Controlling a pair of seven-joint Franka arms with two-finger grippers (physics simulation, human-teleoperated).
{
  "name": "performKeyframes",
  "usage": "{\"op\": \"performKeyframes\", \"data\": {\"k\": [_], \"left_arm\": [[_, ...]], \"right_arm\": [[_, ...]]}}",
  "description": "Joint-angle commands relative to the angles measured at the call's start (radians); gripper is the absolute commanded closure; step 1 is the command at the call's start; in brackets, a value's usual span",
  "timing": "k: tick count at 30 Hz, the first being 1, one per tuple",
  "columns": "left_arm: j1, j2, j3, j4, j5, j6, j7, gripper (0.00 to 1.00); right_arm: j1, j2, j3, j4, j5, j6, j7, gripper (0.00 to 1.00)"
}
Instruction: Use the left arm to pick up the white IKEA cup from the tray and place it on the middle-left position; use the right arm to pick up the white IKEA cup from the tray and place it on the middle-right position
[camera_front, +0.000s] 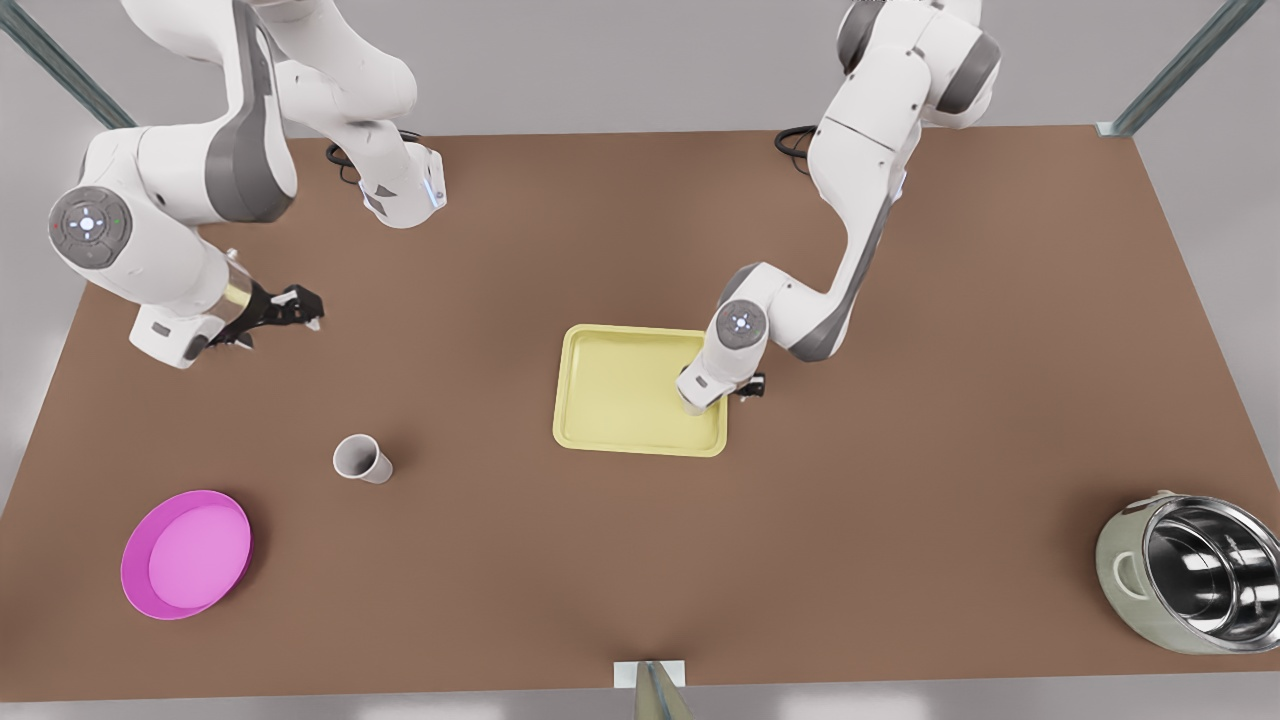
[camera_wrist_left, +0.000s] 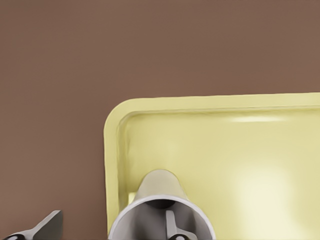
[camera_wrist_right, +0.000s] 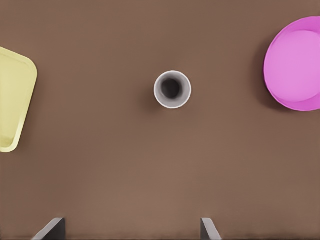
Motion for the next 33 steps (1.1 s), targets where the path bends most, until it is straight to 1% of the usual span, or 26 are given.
{"op": "performKeyframes", "data": {"k": [1,2,3,4,5,6,7,11,14,16,18,19,20,21,22,23,25,28,29,32,33], "left_arm": [[0.000,0.007,0.000,0.001,0.011,0.051,-0.105,0.00],[0.000,0.008,0.000,0.001,0.011,0.051,-0.105,0.00],[-0.001,0.008,0.000,0.003,0.011,0.051,-0.105,0.06],[0.000,0.008,0.000,0.004,0.010,0.051,-0.105,0.24],[0.000,0.008,0.000,0.006,0.010,0.051,-0.107,0.34],[0.000,0.008,0.000,0.009,0.010,0.051,-0.116,0.43],[0.000,0.008,0.000,0.010,0.010,0.051,-0.120,0.47],[0.000,0.008,-0.002,0.018,0.008,0.051,-0.123,0.61],[0.000,0.002,-0.002,0.020,0.002,0.044,-0.123,0.62],[-0.001,0.002,-0.003,0.020,0.000,0.043,-0.145,0.76],[-0.001,-0.001,-0.003,0.020,0.000,0.038,-0.151,0.88],[-0.006,-0.001,-0.003,0.020,0.003,0.037,-0.163,0.91],[-0.004,-0.007,-0.003,0.020,0.003,0.034,-0.159,0.91],[0.003,-0.021,0.002,0.059,0.003,-0.034,-0.148,0.91],[0.020,-0.021,0.006,0.127,0.002,-0.141,-0.111,0.91],[0.049,-0.024,0.008,0.138,0.003,-0.150,-0.065,0.91],[0.117,-0.033,0.011,0.138,0.006,-0.152,0.033,0.91],[0.264,-0.036,0.014,0.138,0.010,-0.147,0.257,0.90],[0.318,-0.030,0.014,0.138,0.013,-0.111,0.315,0.90],[0.370,-0.002,0.020,0.135,0.042,0.012,0.346,0.90],[0.376,0.005,0.026,0.135,0.046,0.023,0.344,0.90]], "right_arm": [[0.002,0.000,-0.001,0.001,0.001,-0.021,0.111,0.00],[0.001,0.004,-0.001,0.001,0.000,-0.020,0.111,0.00],[0.002,0.007,-0.001,0.002,0.001,-0.020,0.111,0.00],[0.002,0.010,-0.001,0.002,0.000,-0.020,0.111,0.00],[0.002,0.012,-0.001,0.002,0.001,-0.020,0.111,0.00],[0.002,0.012,-0.001,0.002,0.001,-0.020,0.111,0.00],[0.001,0.012,-0.001,0.002,0.001,-0.021,0.111,0.00],[0.002,0.012,-0.001,0.002,0.001,-0.026,0.113,0.00],[0.002,0.012,-0.001,0.002,0.000,-0.032,0.120,0.00],[0.002,0.012,-0.001,0.001,0.001,-0.032,0.122,0.00],[0.002,0.013,-0.001,0.001,0.001,-0.032,0.122,0.00],[0.001,0.013,-0.001,0.001,0.001,-0.032,0.122,0.00],[0.002,0.015,-0.001,0.001,0.001,-0.034,0.122,0.00],[0.002,0.016,-0.001,0.001,0.001,-0.034,0.122,0.00],[0.001,0.016,-0.002,0.002,0.001,-0.034,0.120,0.00],[0.001,0.016,-0.004,0.002,0.001,-0.034,0.116,0.00],[-0.006,0.016,-0.004,0.002,0.003,-0.037,0.113,0.00],[-0.006,0.018,-0.004,0.002,0.003,-0.035,0.113,0.00],[-0.006,0.018,-0.004,0.002,0.003,-0.037,0.113,0.00],[-0.006,0.021,-0.004,0.002,0.003,-0.035,0.113,0.00],[-0.006,0.021,-0.004,0.002,0.003,-0.035,0.113,0.00]]}}
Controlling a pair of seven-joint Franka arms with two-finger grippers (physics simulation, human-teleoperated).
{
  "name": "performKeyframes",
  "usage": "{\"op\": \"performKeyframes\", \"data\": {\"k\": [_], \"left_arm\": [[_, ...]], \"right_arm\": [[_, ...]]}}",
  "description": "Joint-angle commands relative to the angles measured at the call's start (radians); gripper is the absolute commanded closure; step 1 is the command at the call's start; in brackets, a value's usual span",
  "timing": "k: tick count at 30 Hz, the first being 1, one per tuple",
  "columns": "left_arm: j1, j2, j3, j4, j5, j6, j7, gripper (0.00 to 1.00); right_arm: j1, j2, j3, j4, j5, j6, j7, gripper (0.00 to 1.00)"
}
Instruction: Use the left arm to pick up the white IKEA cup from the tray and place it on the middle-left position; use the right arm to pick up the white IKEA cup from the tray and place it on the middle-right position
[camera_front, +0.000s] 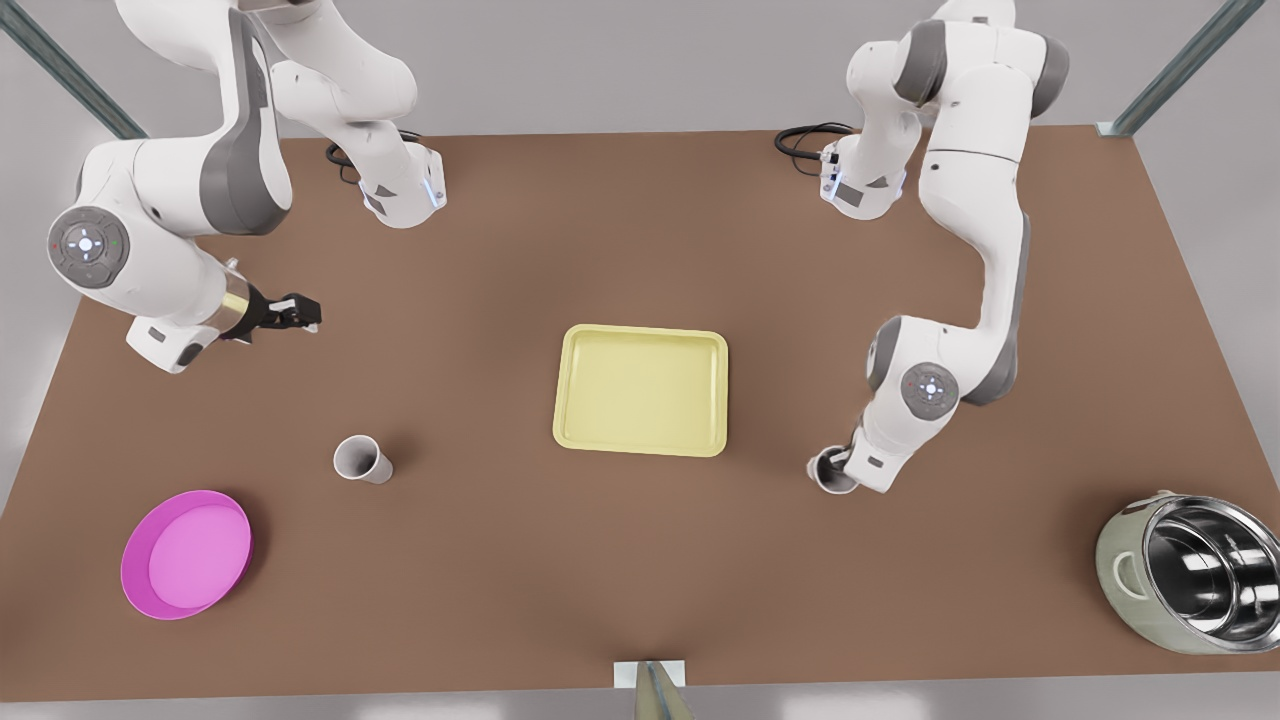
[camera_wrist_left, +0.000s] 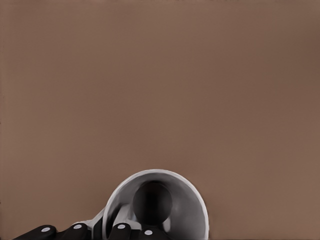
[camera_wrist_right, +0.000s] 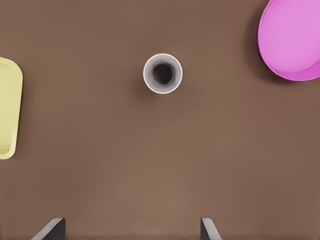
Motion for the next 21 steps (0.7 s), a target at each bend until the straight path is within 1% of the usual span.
{"op": "performKeyframes", "data": {"k": [1,2,4,6,7,8,9,11,12,13,14,18,19,21], "left_arm": [[0.009,0.027,0.015,0.000,0.035,0.129,0.315,0.90],[0.007,0.054,0.043,0.000,0.040,0.195,0.315,0.90],[0.003,0.060,0.055,0.002,0.062,0.225,0.310,0.90],[0.000,0.075,0.066,0.002,0.062,0.274,0.309,0.90],[-0.002,0.081,0.072,0.002,0.068,0.285,0.309,0.90],[-0.002,0.089,0.072,0.003,0.118,0.285,0.281,0.90],[-0.002,0.095,0.072,0.003,0.124,0.289,0.278,0.90],[-0.002,0.098,0.074,0.003,0.124,0.298,0.275,0.90],[0.000,0.098,0.074,0.003,0.124,0.298,0.275,0.88],[0.001,0.101,0.074,0.003,0.123,0.298,0.275,0.64],[0.001,0.101,0.074,0.003,0.121,0.298,0.275,0.00],[0.004,0.103,0.074,0.003,0.121,0.297,0.283,0.00],[0.000,0.057,0.074,-0.026,0.126,0.216,0.286,0.00],[-0.048,-0.112,0.069,-0.007,0.128,-0.215,0.353,0.00]], "right_arm": [[0.004,0.000,0.000,0.000,0.001,-0.001,0.016,0.00],[0.004,0.004,0.000,0.000,0.001,-0.001,0.016,0.00],[0.004,0.004,0.000,0.000,0.002,-0.001,0.016,0.00],[0.004,0.004,0.000,0.004,0.054,-0.001,0.018,0.00],[0.003,0.006,-0.001,0.005,0.051,0.001,0.011,0.00],[0.007,0.013,0.002,0.004,0.050,0.002,0.021,0.00],[-0.014,0.016,0.000,0.004,0.050,0.007,0.010,0.00],[-0.002,0.038,0.011,0.008,0.054,0.022,0.025,0.00],[-0.004,0.038,0.009,0.008,0.056,0.022,0.024,0.00],[0.000,0.038,0.011,0.007,0.054,0.021,0.024,0.00],[0.000,0.039,0.012,0.008,0.051,0.030,0.022,0.00],[-0.017,0.038,0.002,0.007,0.047,0.033,0.031,0.00],[-0.017,0.036,0.002,0.007,0.048,0.059,0.031,0.00],[-0.017,0.039,0.000,0.007,0.050,0.065,0.030,0.00]]}}
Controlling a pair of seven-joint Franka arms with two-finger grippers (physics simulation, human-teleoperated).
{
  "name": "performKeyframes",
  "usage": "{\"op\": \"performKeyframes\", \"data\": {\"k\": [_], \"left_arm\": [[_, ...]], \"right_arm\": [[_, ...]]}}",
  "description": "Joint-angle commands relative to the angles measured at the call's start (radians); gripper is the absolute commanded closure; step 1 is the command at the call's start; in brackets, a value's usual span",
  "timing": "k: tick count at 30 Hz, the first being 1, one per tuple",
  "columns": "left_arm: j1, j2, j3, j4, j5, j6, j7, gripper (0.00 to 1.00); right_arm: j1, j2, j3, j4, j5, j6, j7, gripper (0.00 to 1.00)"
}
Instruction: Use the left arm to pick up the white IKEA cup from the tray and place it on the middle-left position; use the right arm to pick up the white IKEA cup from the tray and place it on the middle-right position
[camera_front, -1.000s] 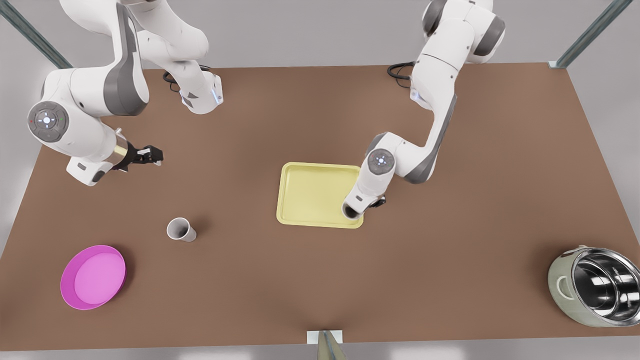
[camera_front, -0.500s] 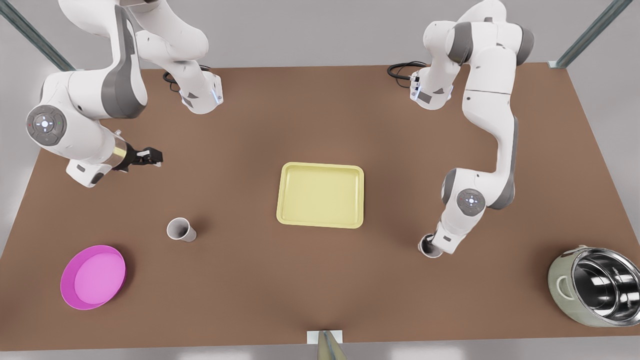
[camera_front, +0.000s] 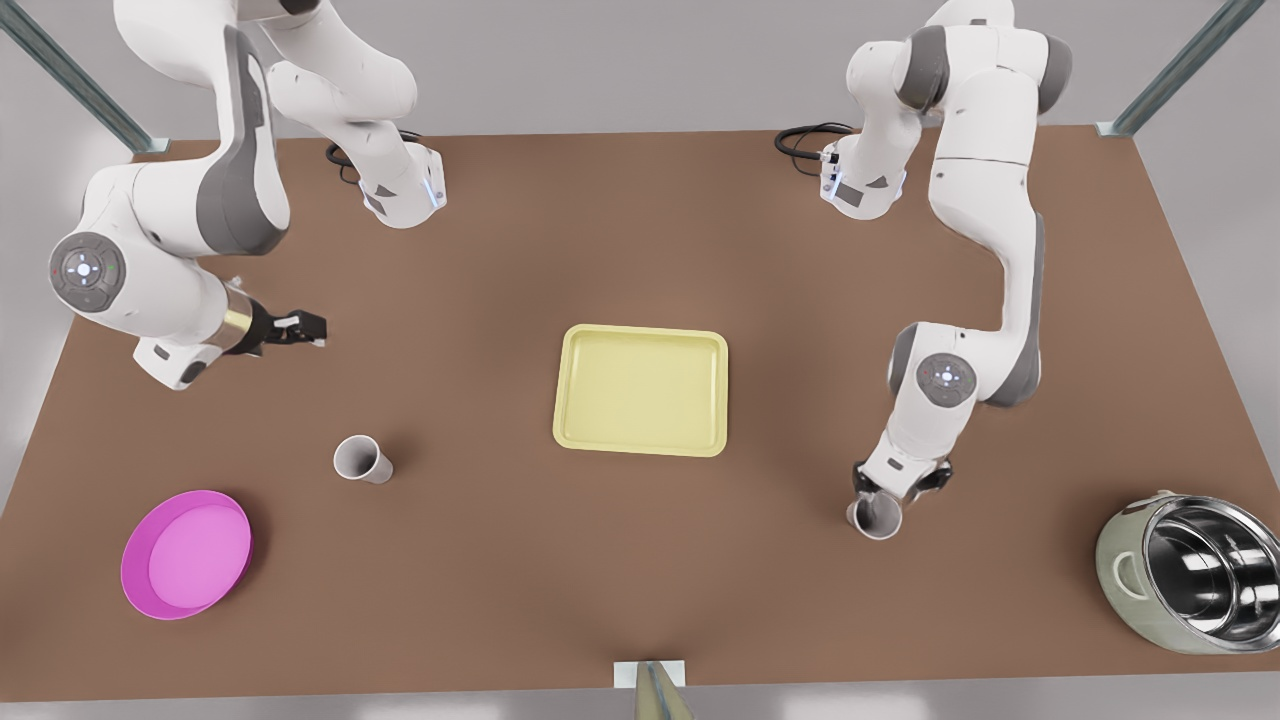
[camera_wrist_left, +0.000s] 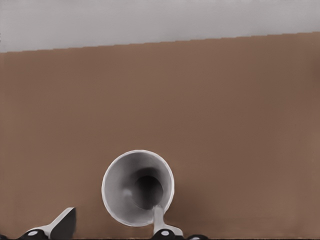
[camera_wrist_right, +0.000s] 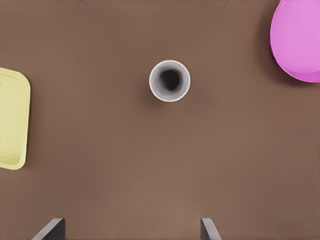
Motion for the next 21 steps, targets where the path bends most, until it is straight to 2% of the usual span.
{"op": "performKeyframes", "data": {"k": [1,2,4,5,6,7,21], "left_arm": [[-0.026,-0.112,-0.013,0.085,0.013,-0.612,0.220,0.00],[-0.026,-0.130,-0.027,0.179,0.002,-0.784,0.265,0.00],[-0.022,-0.245,-0.013,0.159,-0.087,-0.804,0.257,0.00],[-0.017,-0.378,-0.012,0.013,-0.102,-0.714,0.256,0.00],[-0.011,-0.449,-0.009,-0.094,-0.102,-0.614,0.257,0.00],[-0.011,-0.429,-0.007,-0.056,-0.101,-0.597,0.231,0.00],[-0.009,-0.412,-0.007,-0.053,-0.088,-0.594,0.230,0.00]], "right_arm": [[0.003,0.001,0.000,0.000,0.002,0.026,0.014,0.00],[0.003,0.001,0.000,0.000,0.002,0.024,0.014,0.00],[0.003,0.002,0.000,0.000,0.004,0.026,0.014,0.00],[0.003,0.004,0.000,0.000,0.002,0.024,0.014,0.00],[0.003,0.008,0.000,0.000,0.005,0.026,0.014,0.00],[0.005,0.008,0.000,0.000,0.005,0.026,0.014,0.00],[0.003,0.022,0.000,-0.001,0.001,0.023,0.014,0.00]]}}
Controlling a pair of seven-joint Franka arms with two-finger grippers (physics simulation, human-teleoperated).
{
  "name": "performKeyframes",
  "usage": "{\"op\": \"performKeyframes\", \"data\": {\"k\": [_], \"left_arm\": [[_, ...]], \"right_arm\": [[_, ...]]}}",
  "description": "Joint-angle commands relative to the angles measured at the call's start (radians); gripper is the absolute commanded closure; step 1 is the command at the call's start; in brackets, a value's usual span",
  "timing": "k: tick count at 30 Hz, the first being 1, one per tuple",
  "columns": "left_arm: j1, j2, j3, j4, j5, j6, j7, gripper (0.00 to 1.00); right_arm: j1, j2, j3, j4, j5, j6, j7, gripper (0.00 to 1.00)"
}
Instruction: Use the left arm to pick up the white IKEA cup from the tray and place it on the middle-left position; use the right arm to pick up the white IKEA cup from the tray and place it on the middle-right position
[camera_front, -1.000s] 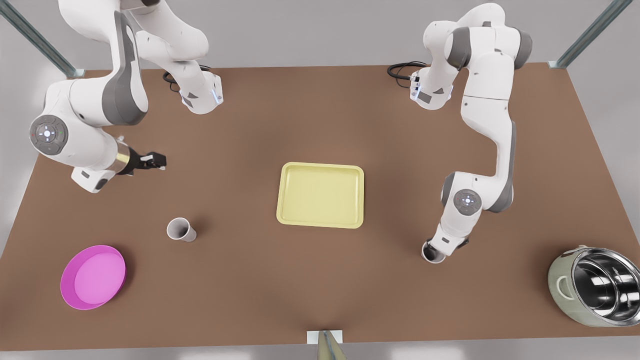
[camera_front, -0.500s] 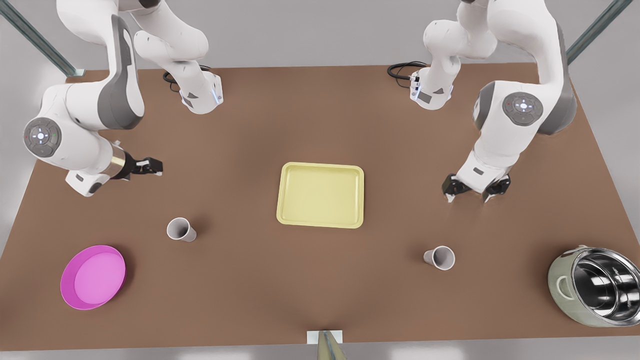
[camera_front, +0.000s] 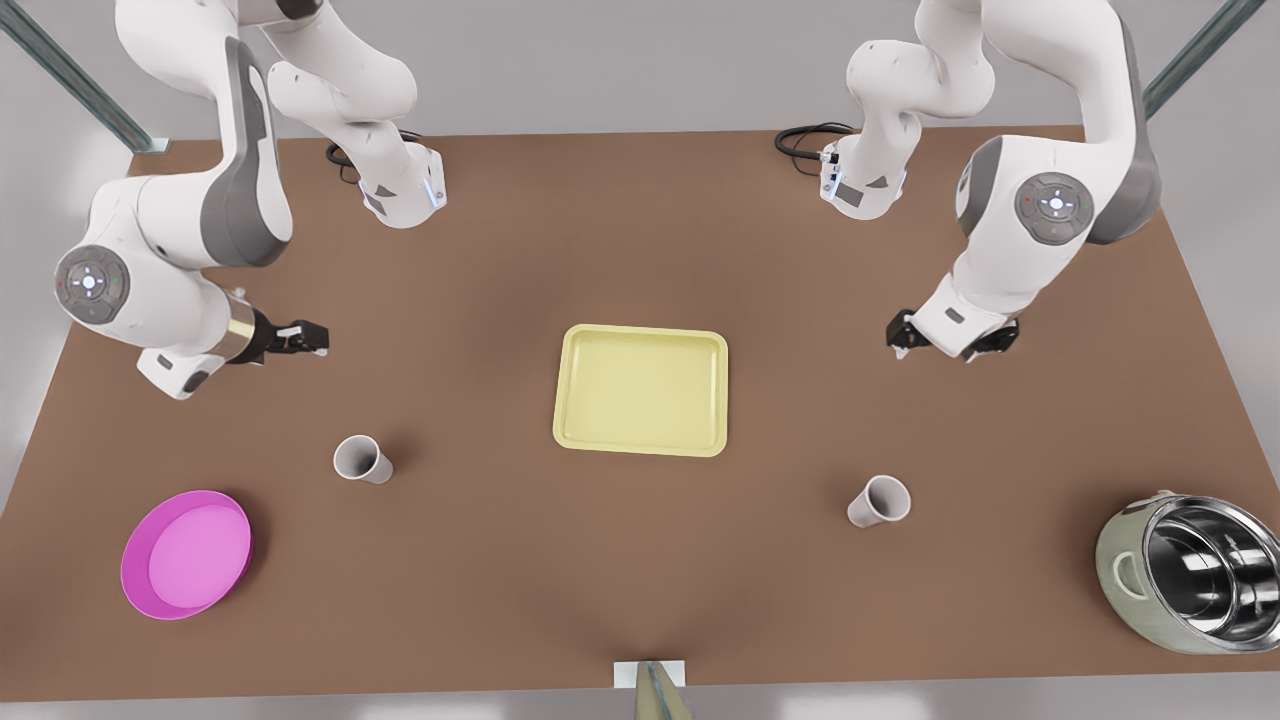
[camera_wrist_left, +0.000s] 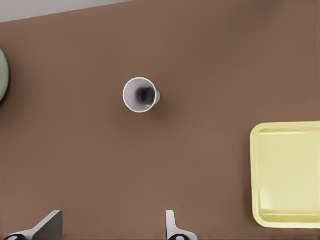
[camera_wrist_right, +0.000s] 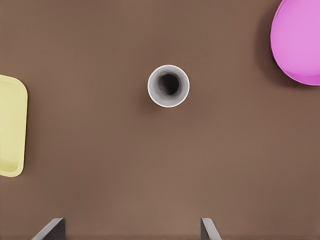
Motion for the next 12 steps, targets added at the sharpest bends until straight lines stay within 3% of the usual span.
{"op": "performKeyframes", "data": {"k": [1,5,12], "left_arm": [[0.012,-0.001,0.000,0.000,0.001,-0.012,0.067,0.00],[0.026,0.110,0.002,0.112,0.000,-0.015,0.081,0.00],[0.036,0.082,0.000,0.085,-0.003,-0.032,0.067,0.00]], "right_arm": [[0.000,0.000,0.000,0.000,-0.001,0.000,0.005,0.00],[0.000,0.002,0.000,0.000,0.001,-0.002,0.005,0.00],[0.000,0.003,0.000,0.000,0.001,0.000,0.005,0.00]]}}
